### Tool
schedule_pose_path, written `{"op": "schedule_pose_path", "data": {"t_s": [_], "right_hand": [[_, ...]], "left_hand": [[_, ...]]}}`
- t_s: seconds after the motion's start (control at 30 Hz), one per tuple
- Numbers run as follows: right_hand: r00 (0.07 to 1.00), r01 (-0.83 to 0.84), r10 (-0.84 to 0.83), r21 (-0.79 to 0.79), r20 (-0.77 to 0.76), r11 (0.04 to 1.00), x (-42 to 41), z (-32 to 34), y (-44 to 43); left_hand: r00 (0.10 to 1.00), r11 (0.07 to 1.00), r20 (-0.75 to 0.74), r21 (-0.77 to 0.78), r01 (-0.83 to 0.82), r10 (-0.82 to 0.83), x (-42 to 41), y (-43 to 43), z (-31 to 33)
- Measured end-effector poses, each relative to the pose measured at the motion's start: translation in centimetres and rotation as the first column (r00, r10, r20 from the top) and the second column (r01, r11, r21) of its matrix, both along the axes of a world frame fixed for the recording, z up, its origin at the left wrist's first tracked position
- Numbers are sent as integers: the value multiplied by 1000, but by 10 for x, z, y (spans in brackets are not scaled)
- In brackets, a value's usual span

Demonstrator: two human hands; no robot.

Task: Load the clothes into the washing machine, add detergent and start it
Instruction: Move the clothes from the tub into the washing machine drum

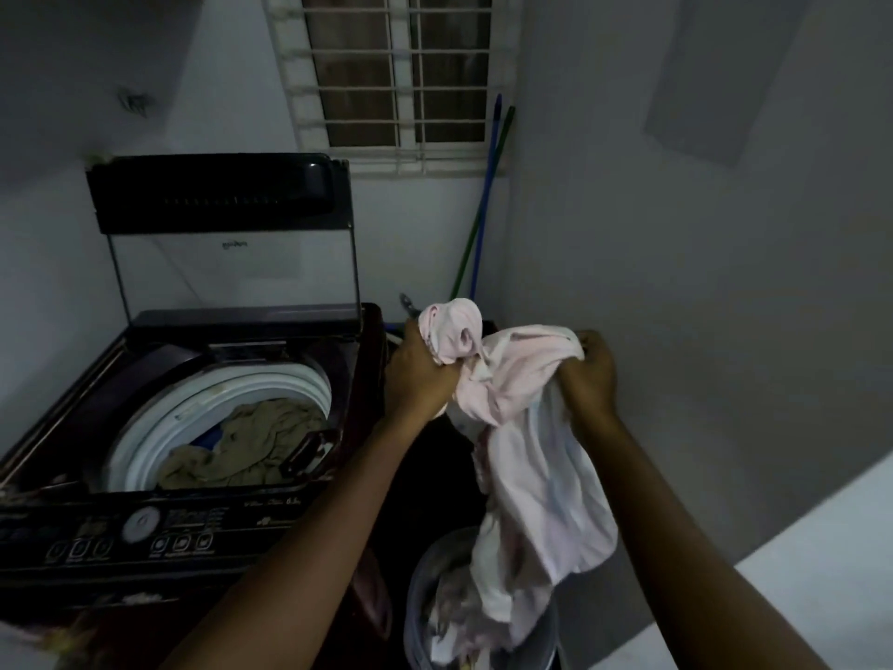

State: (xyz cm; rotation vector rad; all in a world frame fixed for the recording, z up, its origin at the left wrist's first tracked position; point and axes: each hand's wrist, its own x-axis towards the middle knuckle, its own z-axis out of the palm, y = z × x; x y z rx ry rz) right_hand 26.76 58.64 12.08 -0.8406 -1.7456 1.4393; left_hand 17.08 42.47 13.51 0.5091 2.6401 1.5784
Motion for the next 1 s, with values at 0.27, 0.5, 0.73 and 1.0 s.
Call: {"op": "schedule_pose_path", "data": {"t_s": [0.27,0.5,0.73,1.0], "right_hand": [[863,-498,502,-71,63,864,-22,43,-40],[811,-546,585,-369,-10,752,-17,66,-52],[848,-528,528,-15,51,849,30,-3,-33],[909,-353,371,-123,191,927,9,-73,-61]], "left_hand": [[884,882,123,215,420,-451,2,4,-33],[986,915,125,399,53,-112,-6,-2,-13],[965,718,261,666,-204,33,-7,12,29],[959,597,284,770,-226,-4,2,18,46]]}}
